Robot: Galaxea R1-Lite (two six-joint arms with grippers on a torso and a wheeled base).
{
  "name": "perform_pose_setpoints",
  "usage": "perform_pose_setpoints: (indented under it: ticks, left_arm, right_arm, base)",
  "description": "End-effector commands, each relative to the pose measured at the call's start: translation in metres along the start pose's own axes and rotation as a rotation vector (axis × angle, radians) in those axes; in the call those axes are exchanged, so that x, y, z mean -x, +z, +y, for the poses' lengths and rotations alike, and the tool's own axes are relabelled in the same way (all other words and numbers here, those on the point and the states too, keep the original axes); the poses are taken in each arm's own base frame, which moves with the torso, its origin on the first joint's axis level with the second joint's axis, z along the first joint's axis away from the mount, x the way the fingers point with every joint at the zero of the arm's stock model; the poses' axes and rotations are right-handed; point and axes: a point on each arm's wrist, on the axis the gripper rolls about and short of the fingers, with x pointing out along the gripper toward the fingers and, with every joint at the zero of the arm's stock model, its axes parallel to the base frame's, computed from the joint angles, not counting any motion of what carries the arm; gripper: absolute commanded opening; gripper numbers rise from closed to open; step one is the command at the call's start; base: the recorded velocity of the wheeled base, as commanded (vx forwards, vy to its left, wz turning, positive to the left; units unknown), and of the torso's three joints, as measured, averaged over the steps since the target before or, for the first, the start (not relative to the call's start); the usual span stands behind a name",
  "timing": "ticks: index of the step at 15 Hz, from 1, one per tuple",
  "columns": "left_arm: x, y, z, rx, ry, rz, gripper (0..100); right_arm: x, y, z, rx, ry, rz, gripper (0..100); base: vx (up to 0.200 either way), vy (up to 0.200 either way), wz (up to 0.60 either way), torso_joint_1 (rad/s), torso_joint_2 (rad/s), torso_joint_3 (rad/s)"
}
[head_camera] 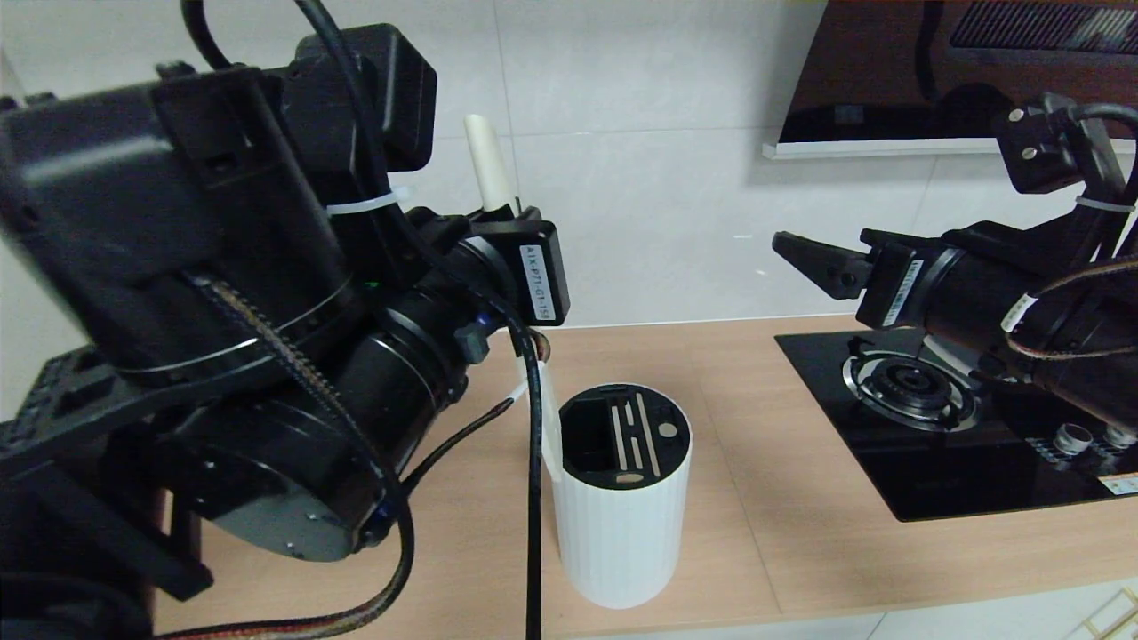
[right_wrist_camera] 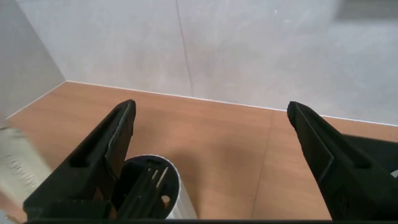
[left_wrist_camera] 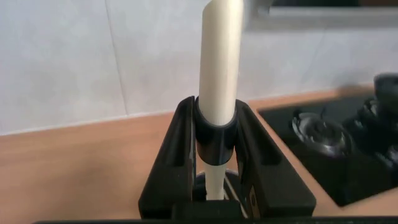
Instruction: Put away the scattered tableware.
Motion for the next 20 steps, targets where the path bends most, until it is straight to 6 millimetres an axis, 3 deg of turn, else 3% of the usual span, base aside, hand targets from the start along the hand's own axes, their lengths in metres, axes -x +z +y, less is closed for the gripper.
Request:
perform_pose_setpoints:
  ticks: [1,6,16,20]
  left_arm:
    - [-0.008,-0.008,-0.010,-0.010,0.034,-0.007,0]
    - [-0.038,-0.037,-0.036,0.045,0.115,-0.063,0]
    - [-0.041,-0.040,-0.031,0.027,0.131,-0.062,0]
    - [-0.045,-0.055,-0.035,0.000,0.131,-0.034,0]
  right_arm:
    - [-0.004,-0.005,0.000,0.003,-0.003,0.017,100]
    - [-0.006,-0.009,0.000,0.004,-0.002,0.029,100]
    - [-0.008,-0.011,0.000,0.005,-0.003,0.037,100]
    - [-0.007,-0.011,0.000,0.005,-0.001,0.036,100]
  base:
    - [0.000,0.000,0.00,0.000,0.00,0.000]
    - [0.000,0.000,0.00,0.000,0.00,0.000]
    - [0.000,0.000,0.00,0.000,0.00,0.000]
    - [0.000,0.000,0.00,0.000,0.00,0.000]
